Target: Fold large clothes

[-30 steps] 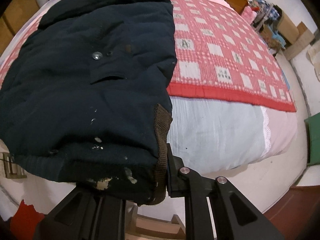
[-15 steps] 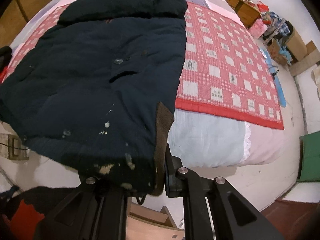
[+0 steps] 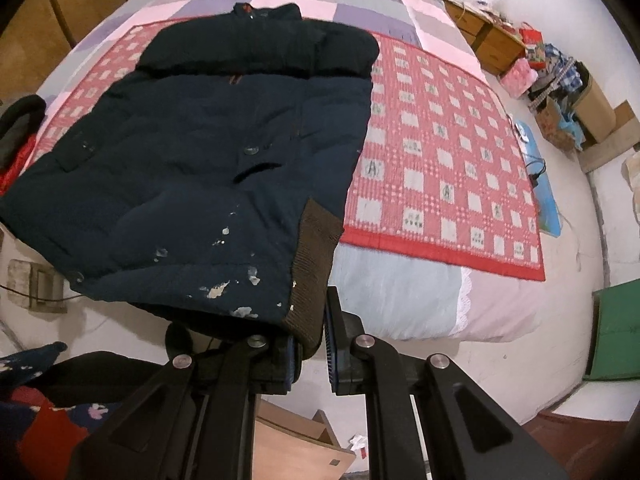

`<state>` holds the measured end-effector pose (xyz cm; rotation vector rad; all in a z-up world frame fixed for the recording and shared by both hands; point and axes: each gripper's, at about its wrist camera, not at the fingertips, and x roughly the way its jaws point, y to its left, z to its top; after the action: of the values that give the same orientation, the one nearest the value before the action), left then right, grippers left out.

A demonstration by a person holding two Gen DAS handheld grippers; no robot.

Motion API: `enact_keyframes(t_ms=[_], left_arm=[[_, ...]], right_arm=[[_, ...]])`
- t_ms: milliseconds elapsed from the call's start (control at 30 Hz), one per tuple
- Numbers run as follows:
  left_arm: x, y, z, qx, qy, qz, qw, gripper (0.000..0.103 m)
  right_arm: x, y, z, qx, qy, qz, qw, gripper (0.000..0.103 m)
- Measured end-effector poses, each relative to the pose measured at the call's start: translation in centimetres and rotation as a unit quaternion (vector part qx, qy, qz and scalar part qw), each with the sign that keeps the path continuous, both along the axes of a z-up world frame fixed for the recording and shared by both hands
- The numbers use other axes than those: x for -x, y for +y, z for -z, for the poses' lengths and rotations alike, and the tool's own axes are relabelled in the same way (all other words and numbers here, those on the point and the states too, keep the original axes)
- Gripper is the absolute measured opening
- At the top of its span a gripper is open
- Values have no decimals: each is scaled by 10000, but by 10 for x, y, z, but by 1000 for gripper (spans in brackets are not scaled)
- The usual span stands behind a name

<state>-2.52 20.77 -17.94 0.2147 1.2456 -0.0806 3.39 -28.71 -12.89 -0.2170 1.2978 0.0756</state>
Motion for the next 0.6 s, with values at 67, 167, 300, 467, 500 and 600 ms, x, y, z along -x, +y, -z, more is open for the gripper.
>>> enact_keyframes(t_ms=[67, 167, 300, 467, 500, 600], left_arm=[[4, -1, -7, 16, 24, 2, 10000, 7], [14, -1, -15, 12, 137, 26, 9999, 6], [24, 5, -26, -111, 324, 88, 9994, 0], [4, 38, -34, -62, 237, -329, 9992, 0], [-3, 43, -33, 30, 218, -417, 9989, 0], [-9, 44, -31, 331, 128, -486, 9982, 0]], right_arm=[[0, 0, -9, -32, -21, -13, 10000, 12], [5, -3, -19, -29, 51, -35, 10000, 11], [17, -9, -35, -23, 175, -36, 9998, 10], [0, -1, -37, -104, 142, -58, 9998, 9], [-7, 4, -33, -99, 114, -73, 9999, 9], [-22, 16, -19, -79, 142, -156, 9997, 9]])
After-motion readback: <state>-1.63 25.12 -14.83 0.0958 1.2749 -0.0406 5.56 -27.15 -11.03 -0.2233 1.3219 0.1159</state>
